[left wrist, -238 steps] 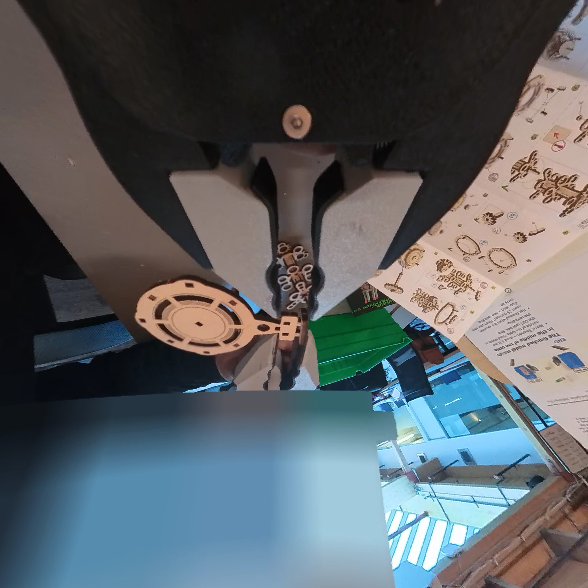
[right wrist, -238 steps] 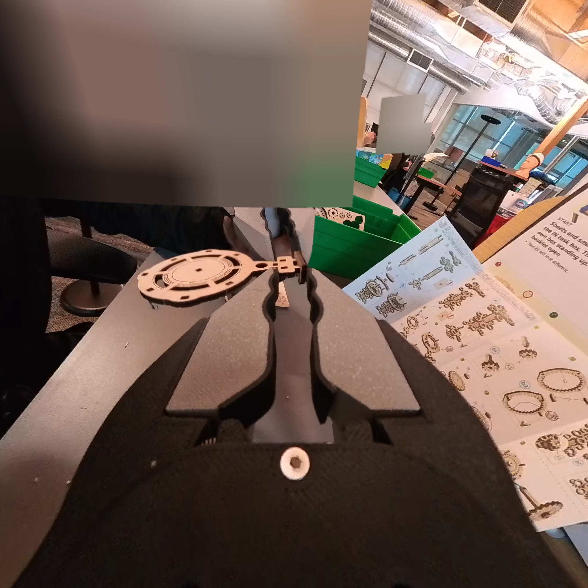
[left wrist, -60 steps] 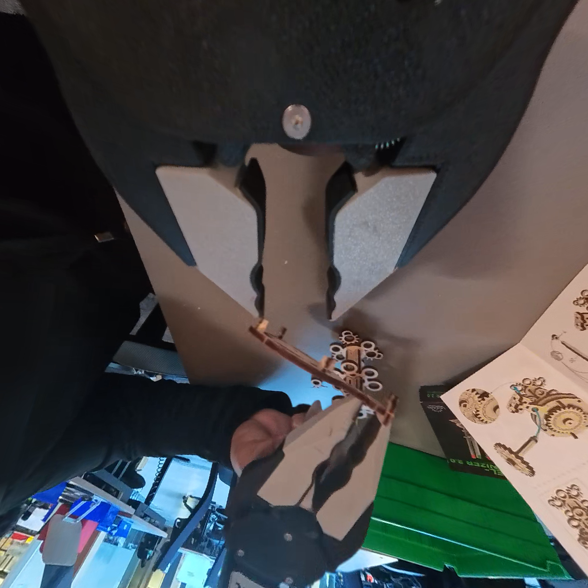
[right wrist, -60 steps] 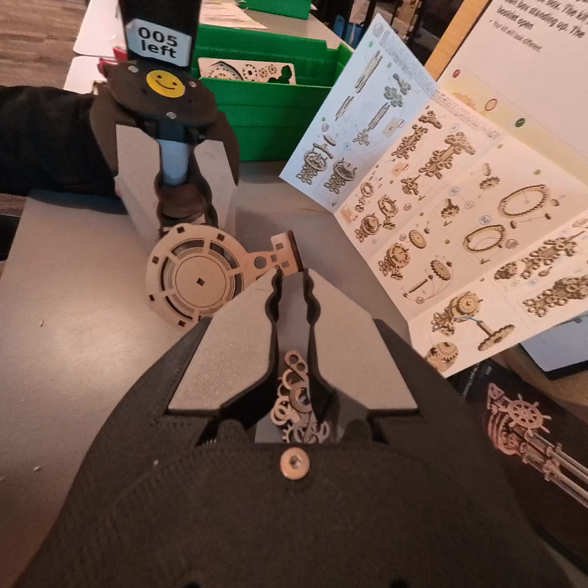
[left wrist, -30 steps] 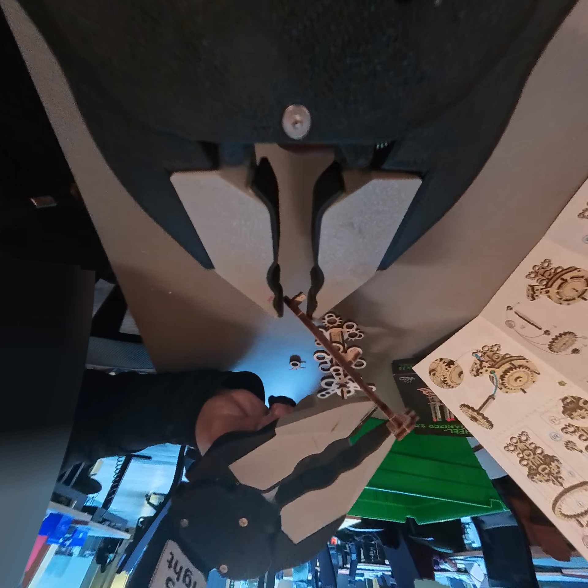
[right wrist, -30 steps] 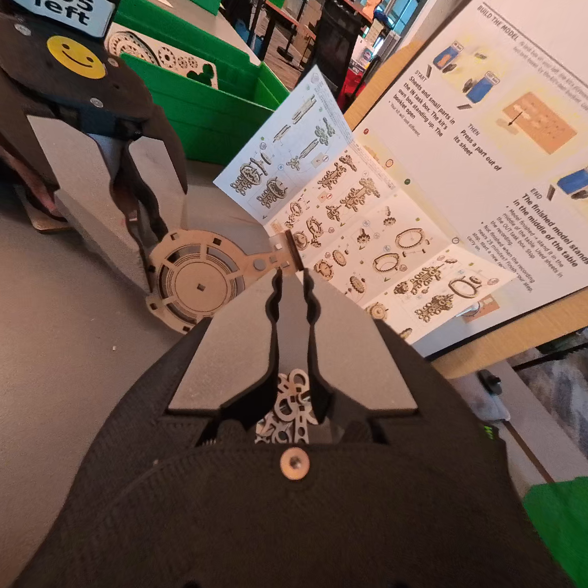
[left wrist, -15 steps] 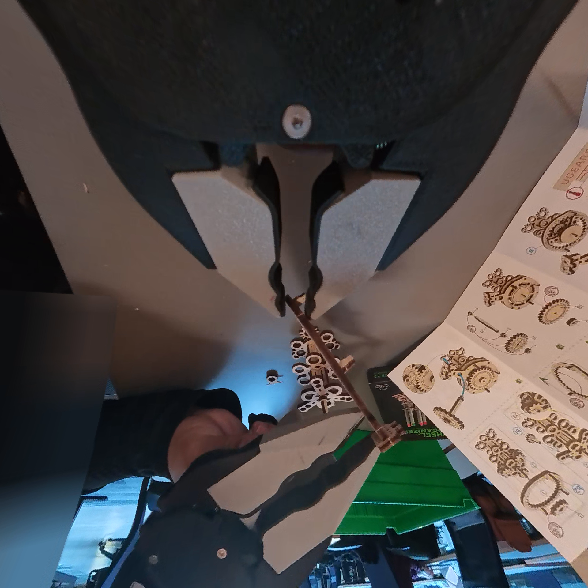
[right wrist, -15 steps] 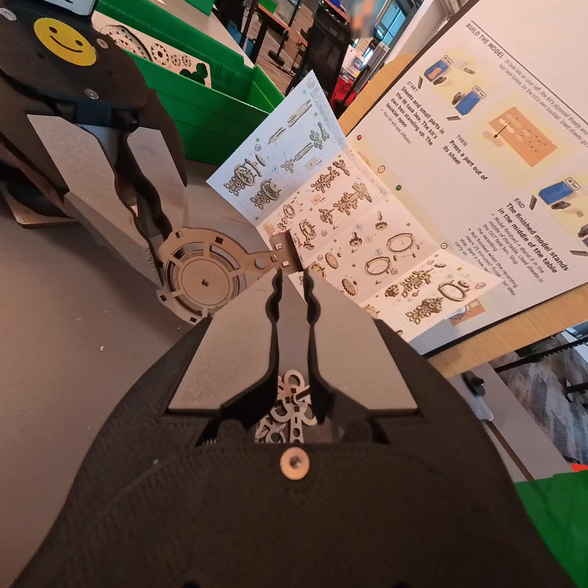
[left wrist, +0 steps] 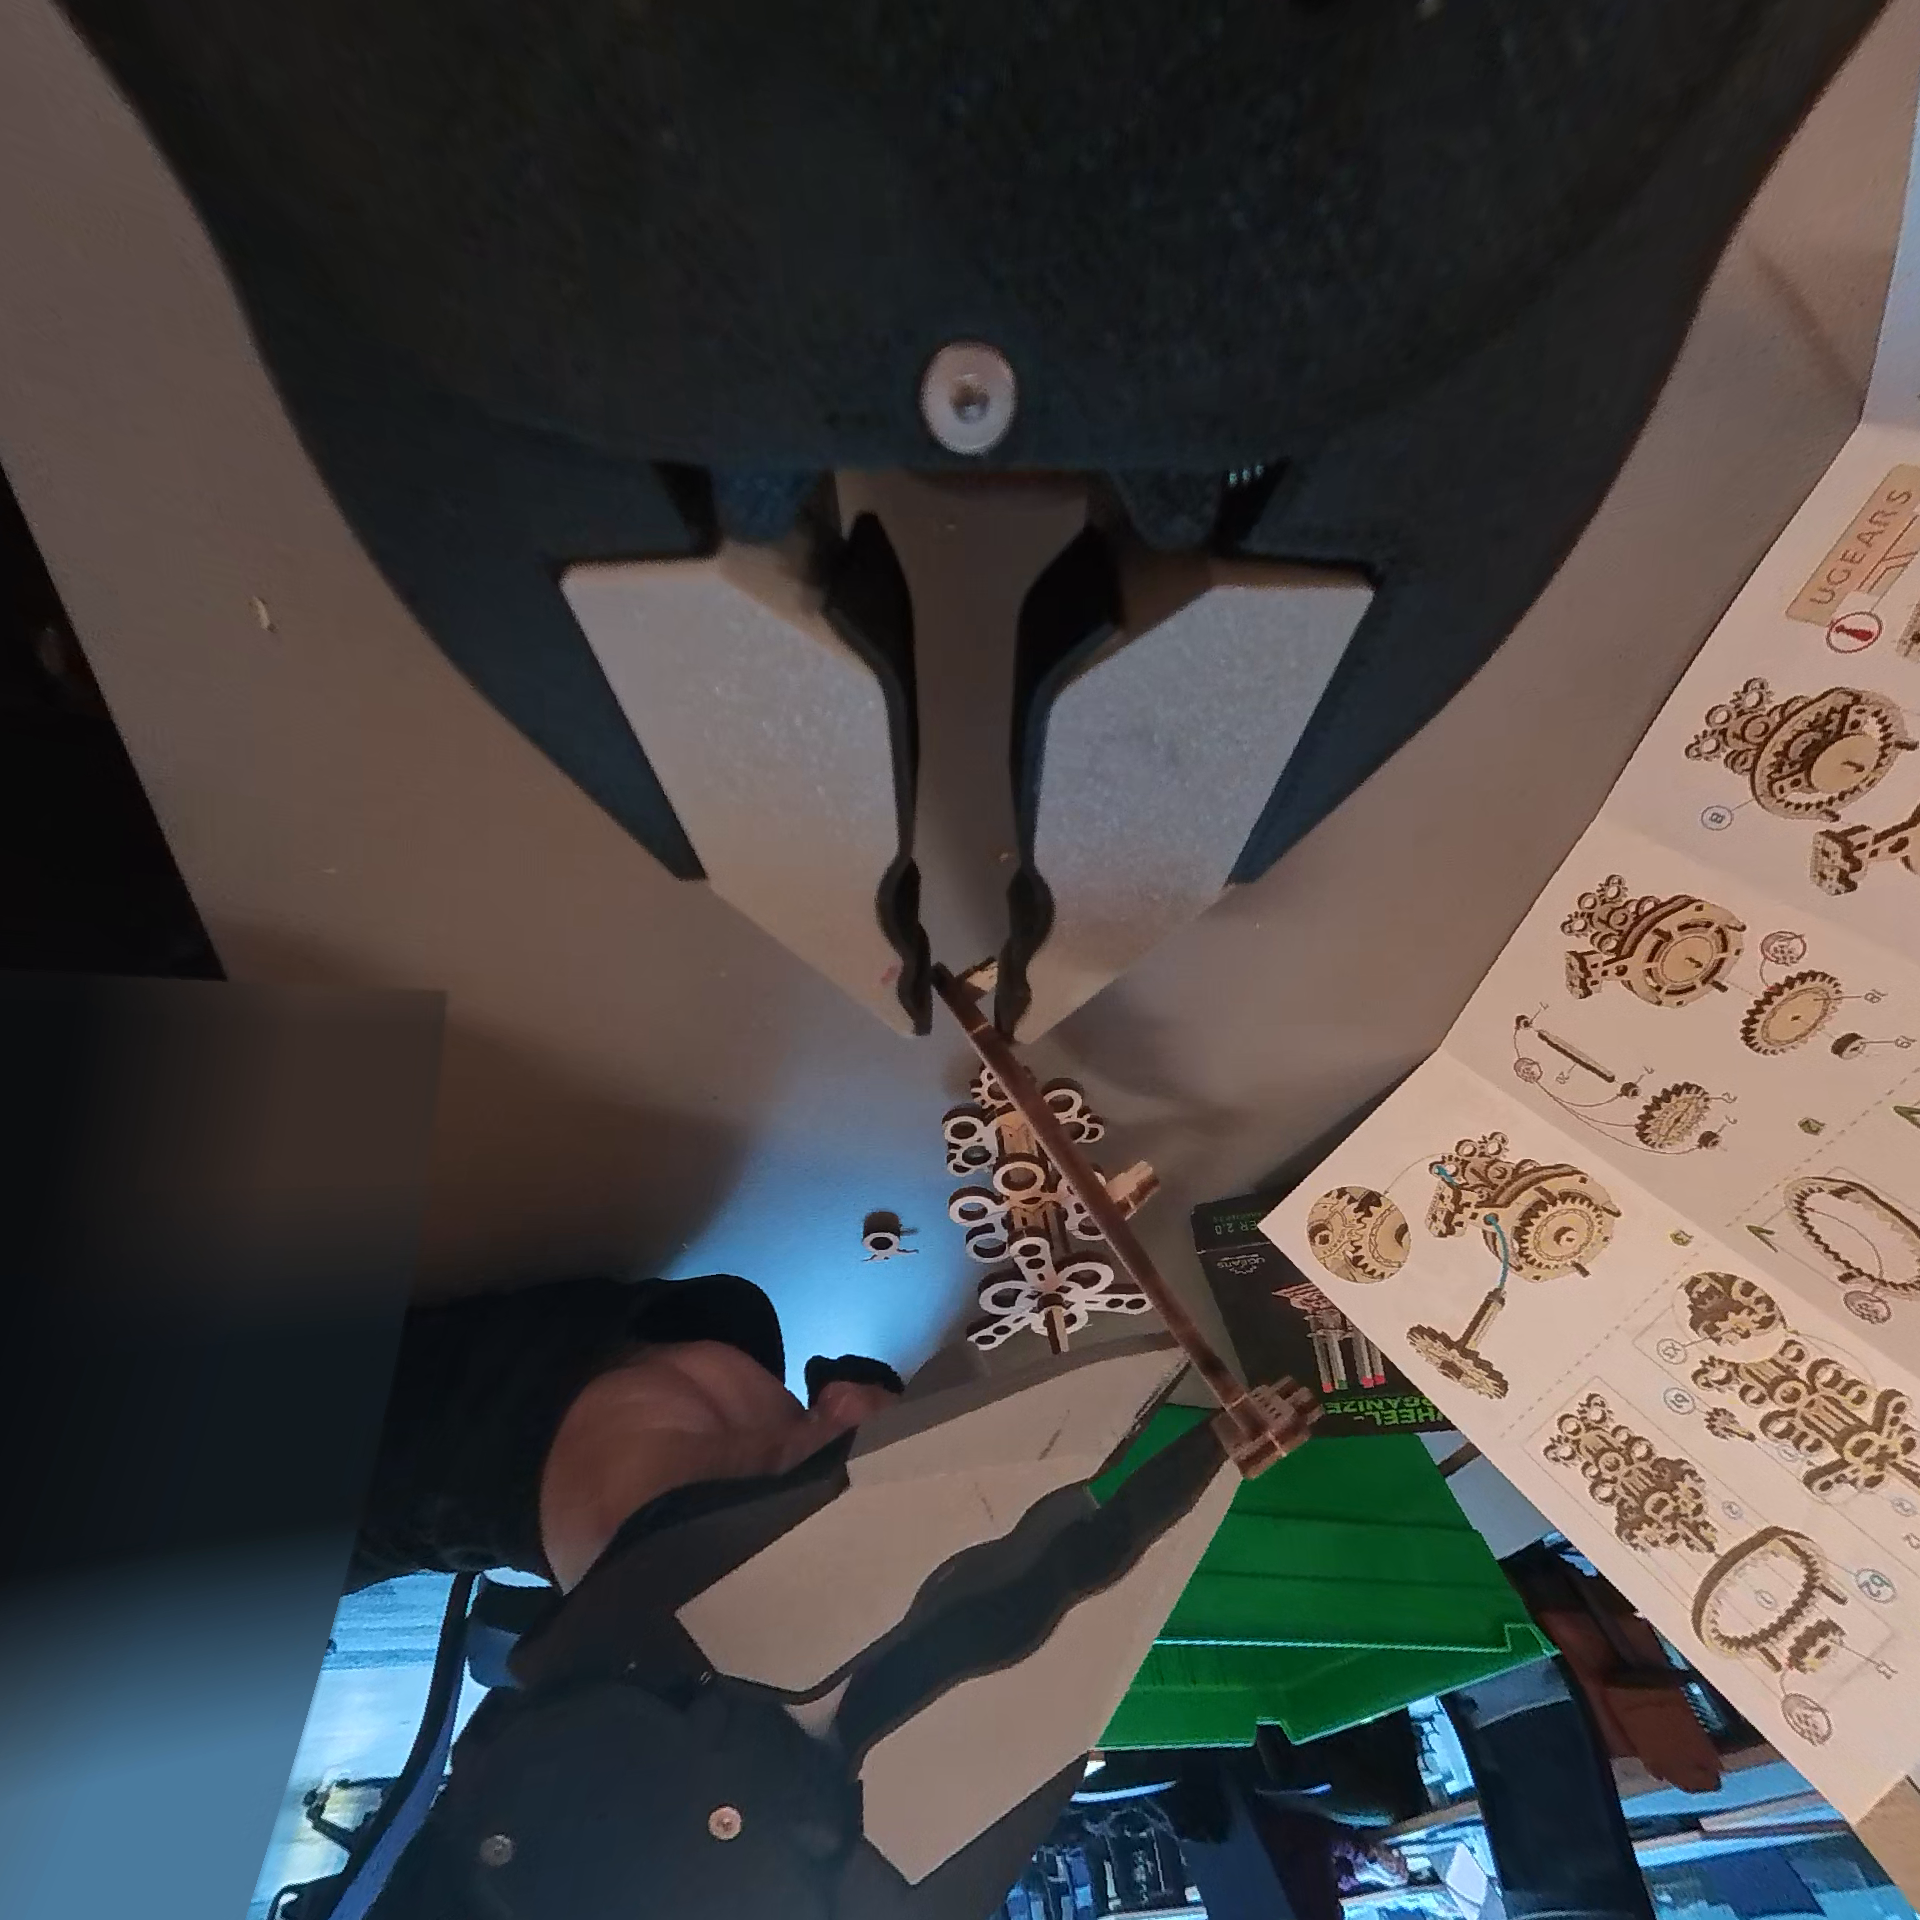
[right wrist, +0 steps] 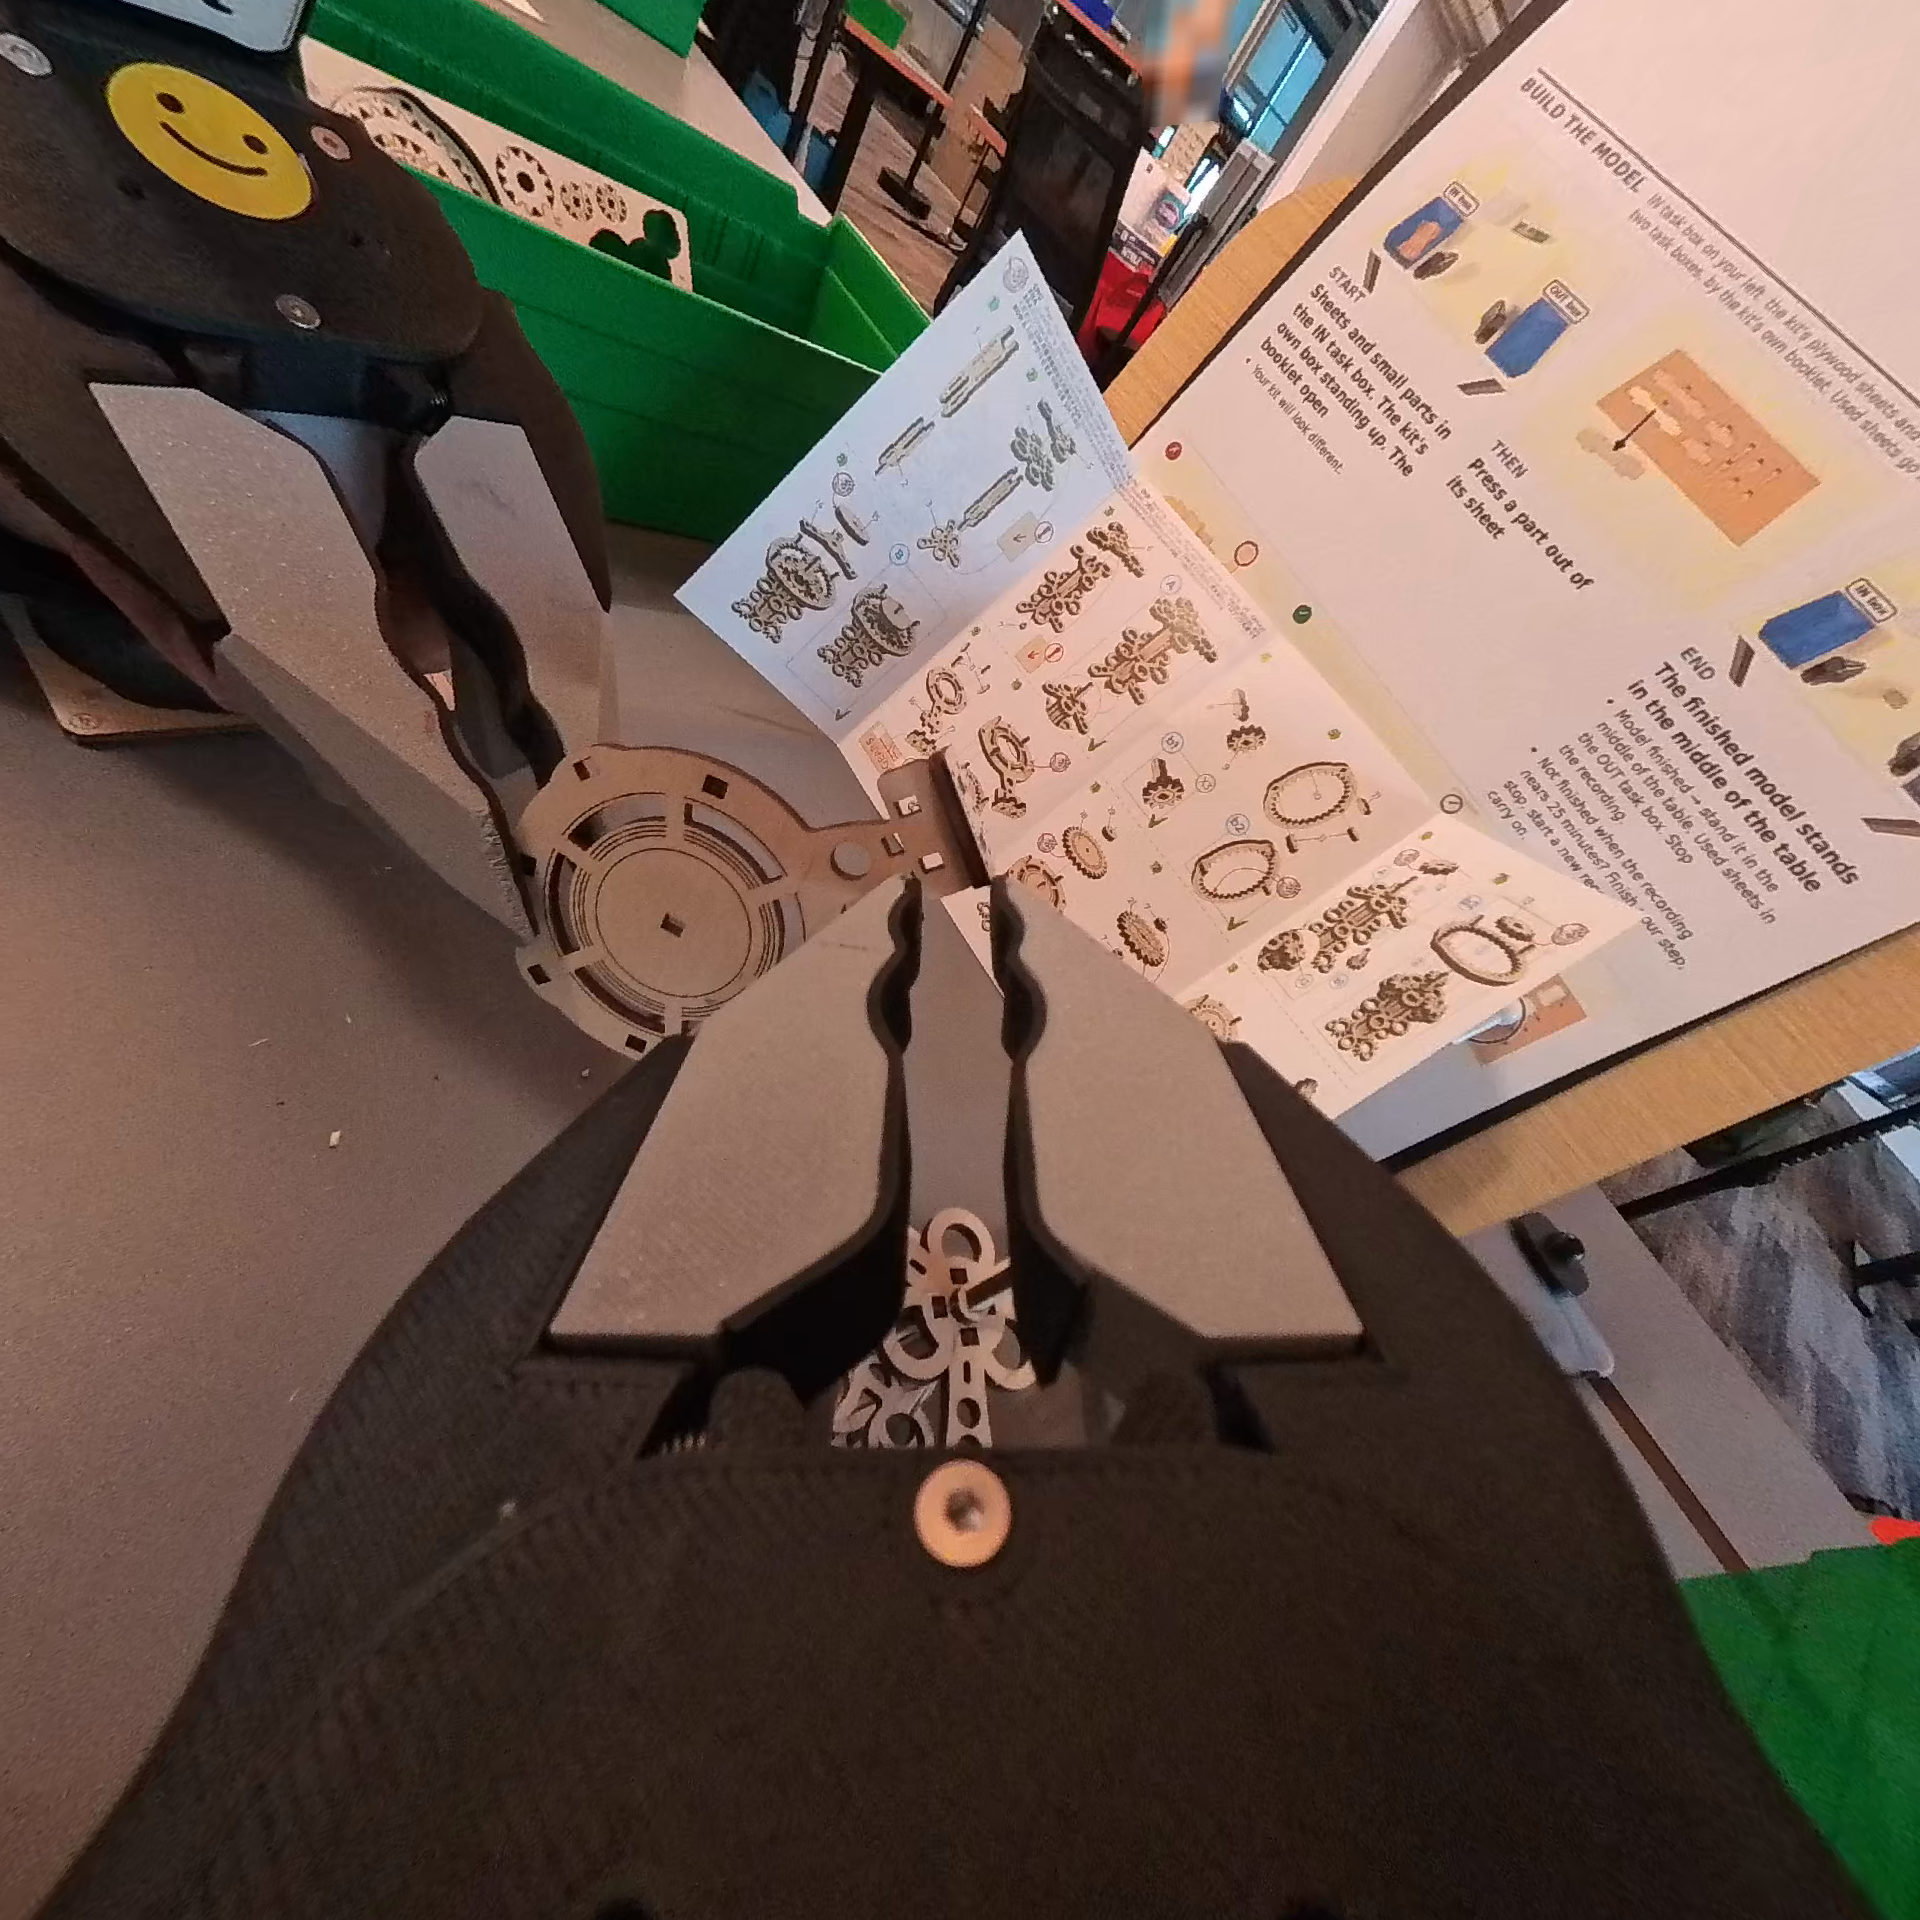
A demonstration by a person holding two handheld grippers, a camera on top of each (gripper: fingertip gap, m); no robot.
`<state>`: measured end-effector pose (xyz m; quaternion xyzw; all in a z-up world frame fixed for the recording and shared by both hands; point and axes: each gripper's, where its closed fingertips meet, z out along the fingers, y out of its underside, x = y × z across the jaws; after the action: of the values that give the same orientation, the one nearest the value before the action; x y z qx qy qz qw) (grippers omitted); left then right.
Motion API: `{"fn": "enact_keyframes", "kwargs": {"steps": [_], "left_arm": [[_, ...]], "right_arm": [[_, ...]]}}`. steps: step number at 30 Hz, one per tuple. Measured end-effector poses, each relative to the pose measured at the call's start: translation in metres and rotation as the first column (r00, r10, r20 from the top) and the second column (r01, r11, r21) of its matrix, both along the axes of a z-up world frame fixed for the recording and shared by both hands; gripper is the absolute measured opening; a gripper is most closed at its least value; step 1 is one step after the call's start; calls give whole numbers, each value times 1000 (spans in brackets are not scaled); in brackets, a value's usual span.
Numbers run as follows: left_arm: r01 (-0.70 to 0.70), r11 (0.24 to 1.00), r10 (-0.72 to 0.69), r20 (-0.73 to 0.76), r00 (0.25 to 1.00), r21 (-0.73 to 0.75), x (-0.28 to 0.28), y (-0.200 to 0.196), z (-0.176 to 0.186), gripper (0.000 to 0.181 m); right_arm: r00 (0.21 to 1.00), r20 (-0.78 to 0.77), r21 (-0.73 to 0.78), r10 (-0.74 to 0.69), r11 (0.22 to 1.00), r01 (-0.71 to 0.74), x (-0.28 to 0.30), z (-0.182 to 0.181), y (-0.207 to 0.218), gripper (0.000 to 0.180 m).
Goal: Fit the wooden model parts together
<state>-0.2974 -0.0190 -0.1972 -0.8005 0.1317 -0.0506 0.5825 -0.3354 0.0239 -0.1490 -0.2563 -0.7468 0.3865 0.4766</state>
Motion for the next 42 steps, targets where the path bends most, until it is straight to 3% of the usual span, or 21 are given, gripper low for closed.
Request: {"fn": "enact_keyframes", "kwargs": {"steps": [23,30,32,35,37,42], "left_arm": [[-9,1000,9,-41,999,8,-2,0,0,9],[6,996,8,-163,987,86,-5,-3,6,8],[-22,984,80,-333,940,176,-15,-7,17,8],[33,955,165,-622,765,294,-15,-15,33,7],[25,950,214,-706,675,312,-16,-17,37,8],[39,949,209,-715,668,314,-13,-17,35,8]], "right_arm": [[1000,-28,17,3,1000,-3,0,2,-1,9],[995,-84,14,47,999,-46,7,12,-8,7],[985,-149,38,92,995,-87,14,21,-15,10],[966,-235,87,111,992,-93,24,34,-19,9],[954,-266,96,139,988,-117,30,40,-25,8],[944,-288,101,159,986,-135,38,46,-28,9]]}}
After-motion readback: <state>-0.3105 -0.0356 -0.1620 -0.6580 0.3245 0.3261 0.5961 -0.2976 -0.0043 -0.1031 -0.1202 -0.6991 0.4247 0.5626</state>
